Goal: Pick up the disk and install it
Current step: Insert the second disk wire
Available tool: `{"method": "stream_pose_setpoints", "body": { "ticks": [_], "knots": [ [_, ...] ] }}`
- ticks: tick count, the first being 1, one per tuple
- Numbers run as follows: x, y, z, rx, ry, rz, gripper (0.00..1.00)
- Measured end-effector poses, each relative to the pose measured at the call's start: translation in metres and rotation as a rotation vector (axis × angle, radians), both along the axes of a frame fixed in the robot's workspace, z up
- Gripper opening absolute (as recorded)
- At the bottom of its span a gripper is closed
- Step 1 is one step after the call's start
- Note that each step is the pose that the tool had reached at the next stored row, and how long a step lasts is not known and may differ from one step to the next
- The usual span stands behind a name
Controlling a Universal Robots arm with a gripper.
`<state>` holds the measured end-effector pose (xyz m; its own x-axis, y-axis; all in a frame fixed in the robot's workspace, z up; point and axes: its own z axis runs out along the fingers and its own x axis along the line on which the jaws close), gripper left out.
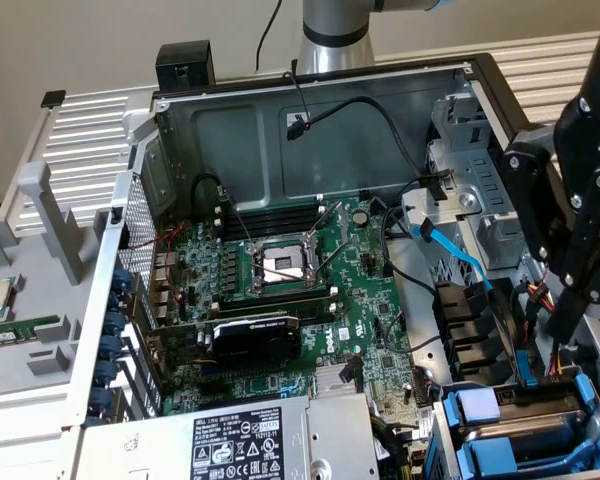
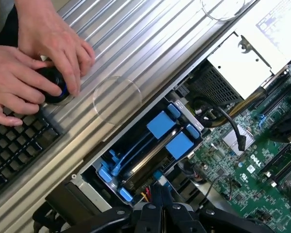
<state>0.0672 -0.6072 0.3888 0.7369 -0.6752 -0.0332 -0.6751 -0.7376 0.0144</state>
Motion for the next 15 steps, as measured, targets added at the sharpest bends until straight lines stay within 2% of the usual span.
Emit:
{"method": "stream_pose_setpoints", "body": {
  "ticks": [15],
  "knots": [
    [0.0,0.0,0.0,0.0,0.0,0.268,0.11]
  ]
}}
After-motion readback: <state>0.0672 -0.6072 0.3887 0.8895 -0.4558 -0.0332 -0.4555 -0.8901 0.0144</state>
